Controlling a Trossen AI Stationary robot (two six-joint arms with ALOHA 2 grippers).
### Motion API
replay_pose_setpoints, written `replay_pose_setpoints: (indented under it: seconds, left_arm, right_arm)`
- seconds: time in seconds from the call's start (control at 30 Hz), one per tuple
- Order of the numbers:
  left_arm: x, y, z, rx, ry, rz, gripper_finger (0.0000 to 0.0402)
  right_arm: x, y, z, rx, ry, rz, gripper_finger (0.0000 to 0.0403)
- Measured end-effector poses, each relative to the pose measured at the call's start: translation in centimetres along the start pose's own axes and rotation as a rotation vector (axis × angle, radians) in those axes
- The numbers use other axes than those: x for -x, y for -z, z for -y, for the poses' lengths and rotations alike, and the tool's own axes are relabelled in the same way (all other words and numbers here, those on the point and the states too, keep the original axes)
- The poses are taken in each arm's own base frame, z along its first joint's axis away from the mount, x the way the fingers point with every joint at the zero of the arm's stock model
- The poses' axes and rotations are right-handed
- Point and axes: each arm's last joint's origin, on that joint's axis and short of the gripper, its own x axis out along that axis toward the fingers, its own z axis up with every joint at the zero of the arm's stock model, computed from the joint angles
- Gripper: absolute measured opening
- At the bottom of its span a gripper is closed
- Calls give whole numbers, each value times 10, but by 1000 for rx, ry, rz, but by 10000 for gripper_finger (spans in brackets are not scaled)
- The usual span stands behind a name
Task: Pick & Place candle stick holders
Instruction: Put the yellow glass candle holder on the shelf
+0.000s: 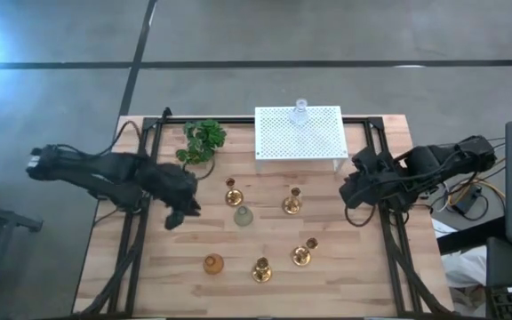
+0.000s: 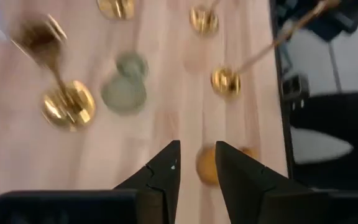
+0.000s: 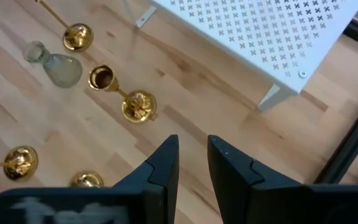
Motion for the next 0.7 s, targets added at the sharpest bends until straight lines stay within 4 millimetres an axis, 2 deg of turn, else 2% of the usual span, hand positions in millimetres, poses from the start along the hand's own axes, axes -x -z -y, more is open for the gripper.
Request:
replay_pose_setpoints:
  seconds: [0.1,0.23,0.4,0.53,0.7]
  left_arm:
    - [-6,5,15,-17,51,-35,92]
    - [-19,24,30,-47,8,-97,78]
    - [-23,47,48,-63,-11,-70,69]
    - [-33,63,57,-69,8,-5,71]
    - [-54,78,56,30,46,31,72]
  right_arm:
    - [-2,1,1,-3,-11,5,78]
    - [-2,2,1,-1,-11,5,70]
    - [-2,2,1,15,-10,12,69]
    - [-2,1,0,12,-16,15,75]
    - [-2,0,-3,0,-42,25,80]
